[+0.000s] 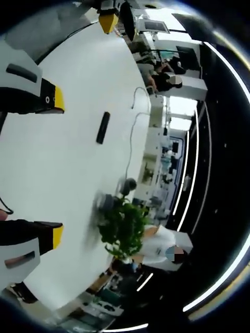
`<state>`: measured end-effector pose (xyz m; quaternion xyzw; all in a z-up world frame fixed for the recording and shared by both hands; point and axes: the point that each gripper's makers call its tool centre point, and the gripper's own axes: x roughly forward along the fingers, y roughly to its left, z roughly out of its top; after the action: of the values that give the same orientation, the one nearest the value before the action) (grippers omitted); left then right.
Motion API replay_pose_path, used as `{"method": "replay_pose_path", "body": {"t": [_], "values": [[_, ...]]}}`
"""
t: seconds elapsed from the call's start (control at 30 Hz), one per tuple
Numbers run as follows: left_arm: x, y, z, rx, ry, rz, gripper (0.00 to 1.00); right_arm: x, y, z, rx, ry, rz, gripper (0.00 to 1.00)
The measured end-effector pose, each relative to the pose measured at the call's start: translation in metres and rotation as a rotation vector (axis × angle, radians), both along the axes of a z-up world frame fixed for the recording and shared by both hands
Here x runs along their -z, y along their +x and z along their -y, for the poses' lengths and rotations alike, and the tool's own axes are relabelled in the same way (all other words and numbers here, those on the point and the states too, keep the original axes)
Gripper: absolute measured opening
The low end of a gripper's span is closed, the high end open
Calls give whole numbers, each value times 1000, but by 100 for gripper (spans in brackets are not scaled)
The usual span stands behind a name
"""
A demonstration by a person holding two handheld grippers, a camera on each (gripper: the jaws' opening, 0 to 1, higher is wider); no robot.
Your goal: Press the specified remote control buttons in sequence, fully releasing each button before pressing the next.
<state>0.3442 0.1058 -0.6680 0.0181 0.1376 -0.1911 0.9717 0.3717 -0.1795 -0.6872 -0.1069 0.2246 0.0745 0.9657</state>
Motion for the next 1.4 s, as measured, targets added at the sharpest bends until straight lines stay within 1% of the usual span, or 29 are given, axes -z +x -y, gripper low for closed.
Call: {"method": "replay_pose_path", "body": {"t": [0.03,0.07,0.13,0.17,0.2,0.23,0.3,0.37,0.47,0.5,0.53,0.6,0.63,0.67,0.73,0.77,0.87,0.97,1.07,1.13,1.23,1.4], "values": [[0,1,-2,0,43,3,100,-1,0,1,8,8,3,83],[-2,2,-3,-7,64,23,100,-3,0,3,15,24,10,83],[-4,4,-3,-12,51,32,100,-4,1,6,32,45,16,83],[-3,5,-5,-23,49,21,100,-3,1,8,38,49,13,83],[1,5,-10,-40,53,-7,100,-2,2,10,45,56,9,83],[3,6,-13,-51,62,-20,100,-1,2,11,49,61,5,83],[9,7,-20,-58,95,-41,100,0,2,12,55,66,6,82],[13,7,-26,-76,115,-55,100,2,3,15,65,57,-6,82],[13,9,-29,-97,106,-61,100,1,3,16,72,58,-1,82],[9,12,-28,-99,97,-35,100,0,4,16,75,58,5,82],[7,12,-28,-98,96,-28,100,0,4,17,77,56,5,82],[9,15,-31,-108,93,-38,99,2,4,18,82,46,-4,82],[10,14,-34,-120,94,-48,98,2,4,18,82,46,-6,82],[9,13,-36,-129,95,-44,95,2,4,18,81,47,-7,82],[2,12,-40,-146,106,-3,93,3,4,17,76,46,-14,81],[0,11,-40,-148,105,7,94,4,4,16,74,43,-17,81],[-2,12,-40,-146,89,15,94,5,3,13,60,41,-22,81],[-1,11,-39,-138,96,13,94,3,3,13,59,32,-14,81],[-3,10,-34,-121,101,27,94,3,3,16,71,35,-8,81],[-2,10,-34,-119,117,29,94,3,3,19,86,39,-11,80],[-1,10,-33,-113,123,27,94,2,2,22,103,49,-7,80],[0,10,-33,-105,125,22,95,5,2,20,100,43,-18,80]]}}
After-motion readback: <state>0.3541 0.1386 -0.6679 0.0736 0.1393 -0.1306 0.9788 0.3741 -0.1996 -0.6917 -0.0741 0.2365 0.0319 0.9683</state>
